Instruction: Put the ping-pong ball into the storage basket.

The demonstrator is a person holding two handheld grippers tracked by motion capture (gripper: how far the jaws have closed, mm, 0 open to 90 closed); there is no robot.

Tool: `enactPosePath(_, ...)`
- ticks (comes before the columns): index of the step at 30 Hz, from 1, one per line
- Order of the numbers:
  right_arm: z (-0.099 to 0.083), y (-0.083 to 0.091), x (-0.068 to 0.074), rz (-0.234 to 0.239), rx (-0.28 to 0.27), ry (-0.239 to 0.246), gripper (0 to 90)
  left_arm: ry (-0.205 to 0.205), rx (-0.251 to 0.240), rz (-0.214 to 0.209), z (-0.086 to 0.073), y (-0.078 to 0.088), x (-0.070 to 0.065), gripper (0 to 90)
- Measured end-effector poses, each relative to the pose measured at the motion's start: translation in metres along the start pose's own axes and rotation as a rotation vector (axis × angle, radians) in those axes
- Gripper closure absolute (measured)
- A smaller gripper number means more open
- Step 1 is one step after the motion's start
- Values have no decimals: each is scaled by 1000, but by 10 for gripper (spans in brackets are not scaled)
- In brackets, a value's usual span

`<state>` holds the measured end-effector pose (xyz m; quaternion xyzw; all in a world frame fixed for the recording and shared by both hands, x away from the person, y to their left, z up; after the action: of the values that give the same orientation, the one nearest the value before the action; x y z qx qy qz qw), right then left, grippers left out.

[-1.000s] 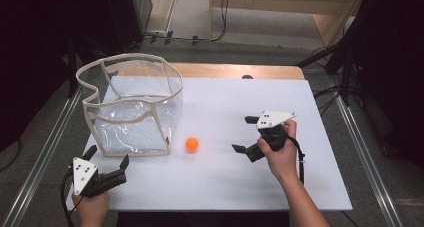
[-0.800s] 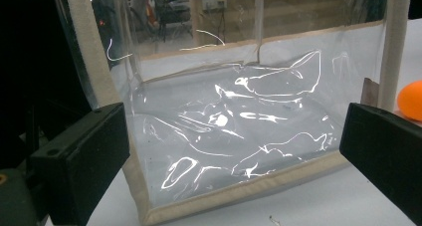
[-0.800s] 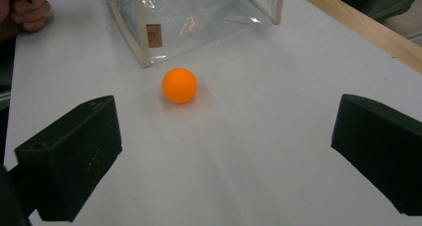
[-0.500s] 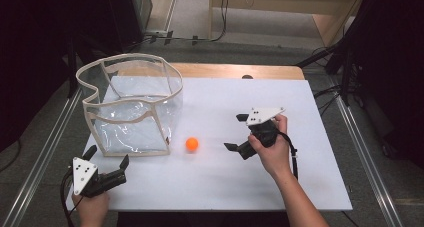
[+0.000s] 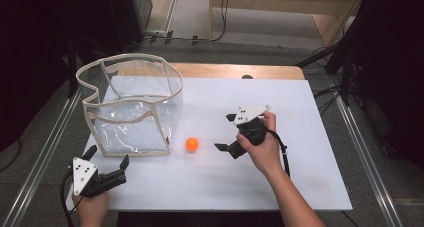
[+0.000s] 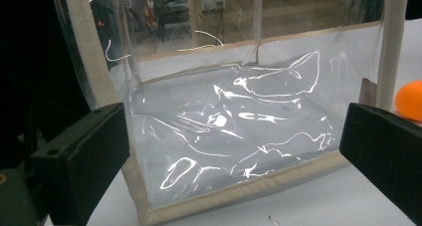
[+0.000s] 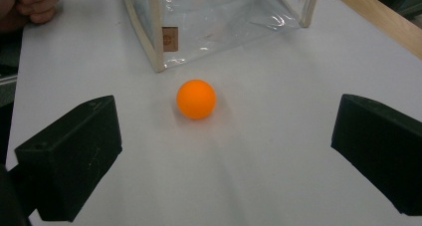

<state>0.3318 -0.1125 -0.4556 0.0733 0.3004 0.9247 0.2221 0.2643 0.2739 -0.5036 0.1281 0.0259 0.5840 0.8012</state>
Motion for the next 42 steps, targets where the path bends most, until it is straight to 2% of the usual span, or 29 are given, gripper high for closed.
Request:
enactPosePath(23,13,-25,9,38,54,43,0,2,-1,0,0,0,0,0)
enactPosePath(28,13,-31,13,50,68,40,0,3,-3,-2,0,0,0,0)
enactPosePath(32,15,-38,16,66,68,49,0,1,-1,-1,0,0,0,0)
enactPosePath(42,17,-55,24,84,106,73,0,2,-2,-2,0,0,0,0)
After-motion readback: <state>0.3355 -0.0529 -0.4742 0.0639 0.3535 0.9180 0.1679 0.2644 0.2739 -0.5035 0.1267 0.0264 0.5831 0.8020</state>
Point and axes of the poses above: each handheld gripper's, and its own axes: y roughly backward along the jaws, z roughly out of its top, x roughly to its left, the point moved 5 cm from there along -y, roughly forward along the jaws
